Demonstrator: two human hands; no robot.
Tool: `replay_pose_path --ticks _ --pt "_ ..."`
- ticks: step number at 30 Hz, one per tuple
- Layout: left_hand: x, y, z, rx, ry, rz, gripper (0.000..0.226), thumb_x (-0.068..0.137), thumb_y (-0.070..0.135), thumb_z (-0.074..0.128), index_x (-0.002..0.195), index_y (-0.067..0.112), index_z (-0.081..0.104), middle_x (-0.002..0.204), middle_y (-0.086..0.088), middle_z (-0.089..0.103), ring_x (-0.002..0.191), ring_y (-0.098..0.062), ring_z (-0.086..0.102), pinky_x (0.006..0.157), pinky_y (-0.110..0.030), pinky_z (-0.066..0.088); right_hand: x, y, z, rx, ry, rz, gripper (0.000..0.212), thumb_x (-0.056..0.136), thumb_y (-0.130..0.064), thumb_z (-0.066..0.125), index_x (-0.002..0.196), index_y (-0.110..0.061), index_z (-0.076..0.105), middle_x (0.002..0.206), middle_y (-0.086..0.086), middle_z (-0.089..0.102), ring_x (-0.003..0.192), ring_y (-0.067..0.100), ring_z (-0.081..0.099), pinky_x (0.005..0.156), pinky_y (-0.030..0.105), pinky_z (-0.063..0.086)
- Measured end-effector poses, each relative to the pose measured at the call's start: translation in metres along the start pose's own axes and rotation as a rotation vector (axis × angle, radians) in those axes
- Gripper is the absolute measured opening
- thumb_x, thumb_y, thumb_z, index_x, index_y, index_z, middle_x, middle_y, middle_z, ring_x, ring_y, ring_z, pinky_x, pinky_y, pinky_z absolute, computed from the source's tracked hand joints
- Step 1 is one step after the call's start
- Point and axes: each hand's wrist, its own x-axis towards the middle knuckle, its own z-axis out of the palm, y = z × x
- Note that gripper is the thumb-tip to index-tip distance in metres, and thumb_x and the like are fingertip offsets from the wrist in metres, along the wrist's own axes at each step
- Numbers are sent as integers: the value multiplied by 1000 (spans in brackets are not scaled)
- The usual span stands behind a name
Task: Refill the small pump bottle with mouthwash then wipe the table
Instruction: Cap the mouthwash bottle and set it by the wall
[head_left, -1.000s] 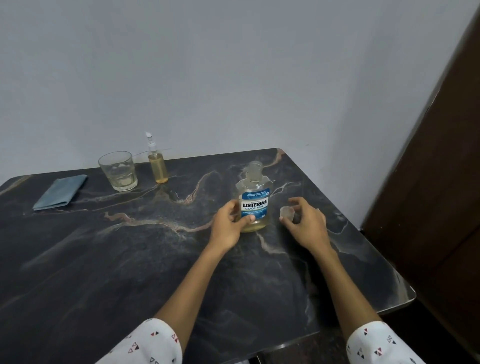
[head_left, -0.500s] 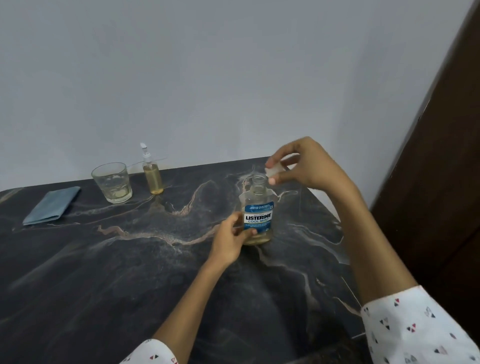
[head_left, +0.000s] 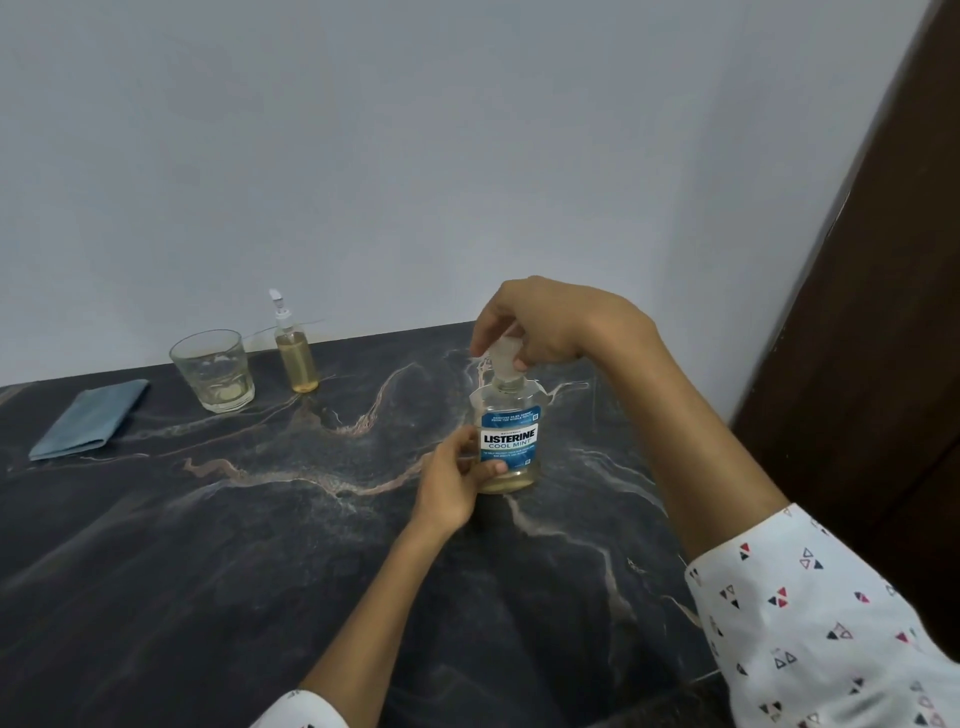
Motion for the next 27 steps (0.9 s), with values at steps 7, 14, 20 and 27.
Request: replay_pose_path --ticks 7,14,20,27 --pt "-1 0 0 -19 -2 -10 34 81 4 69 112 15 58 96 11 64 80 9 59 66 -2 44 1 -4 2 14 96 104 33 73 -15 81 105 -16 70 103 2 66 91 20 63 71 27 46" --pt "-1 0 0 -49 -6 -9 34 80 3 70 110 15 58 97 8 64 81 7 60 67 -3 45 -1 -7 -1 19 124 182 41 70 -29 84 102 -13 65 66 -3 59 54 11 61 50 21 44" --pt "0 -1 0 -64 -7 -15 38 79 4 70 115 10 58 104 1 65 88 1 60 68 -5 47 8 -4 6 -155 182 203 48 71 -53 76 73 -11 54 60 -1 51 57 17 57 57 27 48" --pt "0 0 -1 17 0 4 37 81 9 69 116 10 58 109 1 65 101 -13 60 74 -8 45 19 4 17 -382 327 230 69 80 -79 36 58 -14 37 61 -1 45 57 15 46 55 28 33"
